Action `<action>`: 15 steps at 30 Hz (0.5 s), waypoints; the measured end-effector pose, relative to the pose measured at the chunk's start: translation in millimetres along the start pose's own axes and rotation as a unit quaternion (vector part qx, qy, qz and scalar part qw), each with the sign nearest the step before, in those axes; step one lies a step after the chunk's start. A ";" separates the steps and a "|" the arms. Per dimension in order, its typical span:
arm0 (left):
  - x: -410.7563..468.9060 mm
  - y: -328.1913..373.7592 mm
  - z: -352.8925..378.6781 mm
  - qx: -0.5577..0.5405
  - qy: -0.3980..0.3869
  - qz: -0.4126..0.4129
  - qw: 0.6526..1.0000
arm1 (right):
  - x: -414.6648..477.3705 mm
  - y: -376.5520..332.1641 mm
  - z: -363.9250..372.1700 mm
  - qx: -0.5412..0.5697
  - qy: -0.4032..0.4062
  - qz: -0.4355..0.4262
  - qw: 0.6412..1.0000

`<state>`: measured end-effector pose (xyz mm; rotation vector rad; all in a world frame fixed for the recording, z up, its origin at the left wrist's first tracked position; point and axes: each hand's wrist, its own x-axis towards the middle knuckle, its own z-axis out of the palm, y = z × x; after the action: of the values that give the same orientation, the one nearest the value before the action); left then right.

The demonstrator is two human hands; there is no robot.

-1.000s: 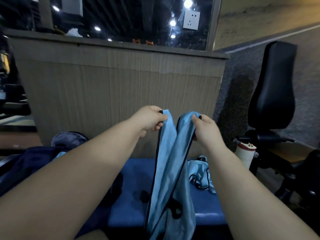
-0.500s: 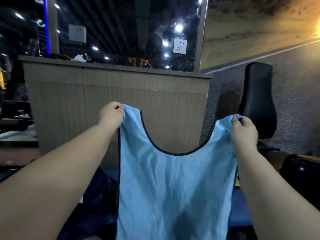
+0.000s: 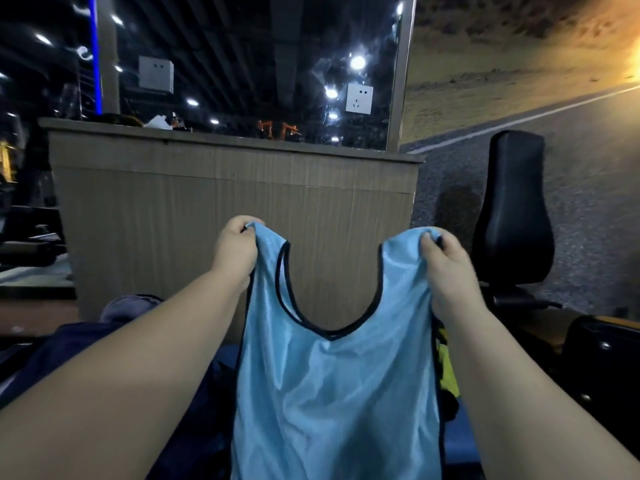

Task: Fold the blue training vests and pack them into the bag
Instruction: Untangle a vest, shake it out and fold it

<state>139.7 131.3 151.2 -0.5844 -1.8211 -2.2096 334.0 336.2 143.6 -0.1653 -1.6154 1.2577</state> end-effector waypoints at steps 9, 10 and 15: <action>-21.8 34.7 1.3 -0.483 -0.205 -0.110 0.844 | -16.5 -31.6 11.6 0.421 -0.283 0.087 0.858; -23.7 37.1 3.3 -0.513 -0.212 -0.110 0.825 | -15.5 -32.8 13.6 0.443 -0.296 0.083 0.842; -31.1 29.6 12.6 -0.518 -0.300 -0.107 0.793 | -20.3 -30.7 33.9 0.332 -0.185 0.121 0.917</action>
<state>181.8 134.9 165.9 -1.4477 -0.6053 -3.3681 331.0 288.3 157.6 0.3275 -1.4018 2.0588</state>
